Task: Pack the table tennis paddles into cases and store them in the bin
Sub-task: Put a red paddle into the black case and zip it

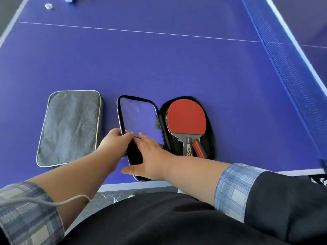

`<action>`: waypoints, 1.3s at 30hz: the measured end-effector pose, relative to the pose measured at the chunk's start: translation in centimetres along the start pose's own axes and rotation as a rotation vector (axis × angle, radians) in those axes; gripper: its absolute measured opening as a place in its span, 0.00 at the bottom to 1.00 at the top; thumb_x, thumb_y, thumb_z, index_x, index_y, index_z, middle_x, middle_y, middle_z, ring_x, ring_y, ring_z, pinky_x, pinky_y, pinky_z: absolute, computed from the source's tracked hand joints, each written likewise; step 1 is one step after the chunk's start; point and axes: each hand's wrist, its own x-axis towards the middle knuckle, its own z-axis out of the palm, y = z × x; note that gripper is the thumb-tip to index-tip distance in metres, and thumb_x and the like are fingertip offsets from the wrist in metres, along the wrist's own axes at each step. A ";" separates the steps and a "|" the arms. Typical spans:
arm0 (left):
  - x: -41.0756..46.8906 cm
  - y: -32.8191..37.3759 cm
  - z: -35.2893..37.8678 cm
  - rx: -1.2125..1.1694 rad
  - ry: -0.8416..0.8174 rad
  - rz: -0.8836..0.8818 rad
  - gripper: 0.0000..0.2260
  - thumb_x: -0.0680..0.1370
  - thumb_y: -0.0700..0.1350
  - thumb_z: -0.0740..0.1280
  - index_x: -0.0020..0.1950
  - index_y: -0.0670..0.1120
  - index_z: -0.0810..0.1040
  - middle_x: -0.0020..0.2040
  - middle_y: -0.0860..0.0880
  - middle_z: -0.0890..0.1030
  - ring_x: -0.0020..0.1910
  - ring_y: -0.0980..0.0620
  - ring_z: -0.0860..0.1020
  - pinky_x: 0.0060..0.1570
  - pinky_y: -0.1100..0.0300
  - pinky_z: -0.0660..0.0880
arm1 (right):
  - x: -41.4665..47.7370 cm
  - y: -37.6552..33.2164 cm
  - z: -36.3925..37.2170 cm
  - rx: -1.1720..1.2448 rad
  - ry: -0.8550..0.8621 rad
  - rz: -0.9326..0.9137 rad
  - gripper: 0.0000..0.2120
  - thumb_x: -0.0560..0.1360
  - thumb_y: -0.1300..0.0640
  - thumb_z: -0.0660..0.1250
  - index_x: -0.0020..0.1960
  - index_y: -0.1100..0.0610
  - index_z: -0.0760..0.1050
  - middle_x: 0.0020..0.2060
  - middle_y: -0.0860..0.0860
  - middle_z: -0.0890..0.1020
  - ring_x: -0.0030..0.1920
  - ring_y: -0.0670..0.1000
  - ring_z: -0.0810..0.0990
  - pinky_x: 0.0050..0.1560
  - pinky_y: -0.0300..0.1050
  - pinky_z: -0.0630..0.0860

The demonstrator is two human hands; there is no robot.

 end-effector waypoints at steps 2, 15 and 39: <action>-1.3 1.9 1.1 -0.127 -0.125 0.049 0.16 0.70 0.60 0.69 0.52 0.52 0.76 0.49 0.46 0.83 0.44 0.47 0.84 0.44 0.51 0.83 | -1.5 -0.8 -0.6 0.182 0.141 -0.053 0.42 0.69 0.39 0.74 0.77 0.44 0.57 0.71 0.47 0.72 0.74 0.50 0.68 0.72 0.56 0.68; -3.3 7.5 11.0 0.378 -0.507 0.430 0.13 0.79 0.62 0.56 0.61 0.67 0.74 0.61 0.56 0.78 0.51 0.57 0.76 0.47 0.61 0.71 | -10.7 8.1 -5.9 0.353 0.791 0.464 0.03 0.78 0.52 0.65 0.50 0.44 0.72 0.41 0.41 0.78 0.42 0.43 0.77 0.37 0.41 0.71; -0.3 5.2 19.6 1.547 -0.268 0.826 0.30 0.80 0.63 0.57 0.72 0.73 0.39 0.79 0.52 0.38 0.77 0.39 0.47 0.68 0.36 0.64 | -7.8 22.0 -10.3 0.783 0.377 0.703 0.15 0.80 0.48 0.62 0.66 0.50 0.73 0.56 0.50 0.80 0.54 0.54 0.80 0.54 0.53 0.81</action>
